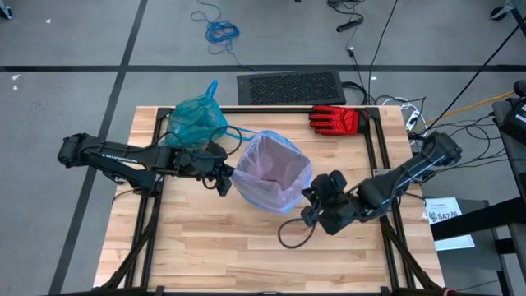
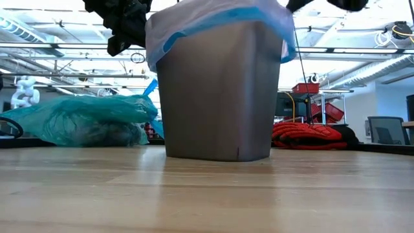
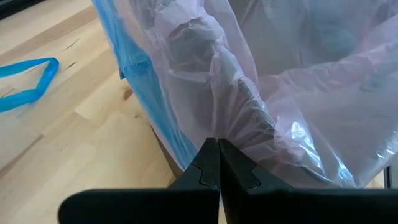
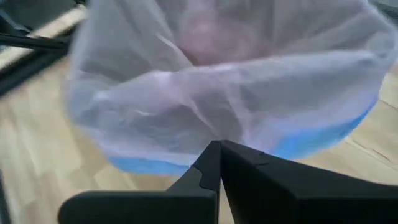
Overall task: Place trash/remove bag and relplace
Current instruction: Insert a new pink trash bag into the black trash bin
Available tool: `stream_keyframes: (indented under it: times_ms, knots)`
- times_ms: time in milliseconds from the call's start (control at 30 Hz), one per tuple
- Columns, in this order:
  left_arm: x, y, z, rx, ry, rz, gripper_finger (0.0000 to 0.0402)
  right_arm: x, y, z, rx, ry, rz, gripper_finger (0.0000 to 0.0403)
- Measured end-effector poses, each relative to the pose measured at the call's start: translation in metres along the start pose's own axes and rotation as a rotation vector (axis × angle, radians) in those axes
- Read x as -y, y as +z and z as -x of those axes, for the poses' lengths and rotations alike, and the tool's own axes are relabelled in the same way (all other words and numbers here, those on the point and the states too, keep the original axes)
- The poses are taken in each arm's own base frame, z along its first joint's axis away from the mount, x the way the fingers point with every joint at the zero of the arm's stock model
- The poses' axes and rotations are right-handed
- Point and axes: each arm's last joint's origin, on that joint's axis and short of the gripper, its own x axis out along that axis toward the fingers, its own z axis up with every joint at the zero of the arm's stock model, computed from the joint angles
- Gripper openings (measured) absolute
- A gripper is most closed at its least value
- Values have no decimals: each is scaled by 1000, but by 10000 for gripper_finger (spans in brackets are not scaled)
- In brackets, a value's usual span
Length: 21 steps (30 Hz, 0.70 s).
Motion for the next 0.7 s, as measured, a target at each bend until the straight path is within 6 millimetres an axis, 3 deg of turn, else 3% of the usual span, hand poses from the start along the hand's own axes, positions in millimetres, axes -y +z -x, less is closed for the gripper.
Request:
stream_keyframes:
  times_ms: [400, 700]
  knots:
    - [0, -1, 0, -6, 4, 0, 0, 13, -40, -50, -54, -26, -63, 0]
    - [-3, -5, 0, -46, 33, -10, 0, 17, -41, -55, -46, -29, -101, 0]
